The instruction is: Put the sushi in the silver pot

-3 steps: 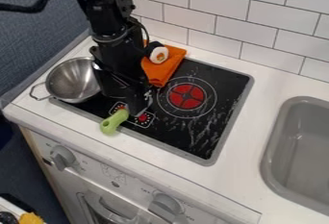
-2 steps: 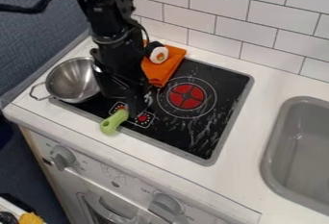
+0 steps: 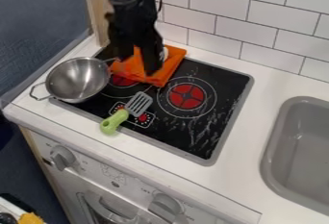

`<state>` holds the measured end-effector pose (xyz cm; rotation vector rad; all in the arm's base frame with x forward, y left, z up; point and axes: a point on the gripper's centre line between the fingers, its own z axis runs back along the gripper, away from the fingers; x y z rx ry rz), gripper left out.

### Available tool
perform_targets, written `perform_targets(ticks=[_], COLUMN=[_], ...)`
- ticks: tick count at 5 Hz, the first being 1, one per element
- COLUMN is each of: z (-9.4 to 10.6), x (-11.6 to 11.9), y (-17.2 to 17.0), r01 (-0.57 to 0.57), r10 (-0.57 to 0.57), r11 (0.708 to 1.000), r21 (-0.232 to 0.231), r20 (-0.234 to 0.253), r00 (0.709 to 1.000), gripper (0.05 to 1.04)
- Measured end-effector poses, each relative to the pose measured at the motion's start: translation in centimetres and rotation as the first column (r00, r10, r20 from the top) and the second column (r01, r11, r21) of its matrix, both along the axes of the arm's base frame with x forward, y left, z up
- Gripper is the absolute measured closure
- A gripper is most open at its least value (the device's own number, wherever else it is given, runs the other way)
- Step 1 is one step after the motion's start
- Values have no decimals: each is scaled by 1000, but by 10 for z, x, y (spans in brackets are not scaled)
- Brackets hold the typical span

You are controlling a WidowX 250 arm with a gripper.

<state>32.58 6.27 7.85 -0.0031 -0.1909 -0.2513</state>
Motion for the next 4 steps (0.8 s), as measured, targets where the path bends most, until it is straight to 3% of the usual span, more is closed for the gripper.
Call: perform_targets(ticks=[1, 2, 4], z=[-5, -22, -44], x=[31, 52, 76], y=[11, 25, 30], r01=[-20, -58, -65], r10=[20, 58, 67], r11=[1000, 998, 997], r21=[16, 30, 45], r20=[4, -25, -58], r00=[1000, 998, 996], gripper=[83, 83, 110])
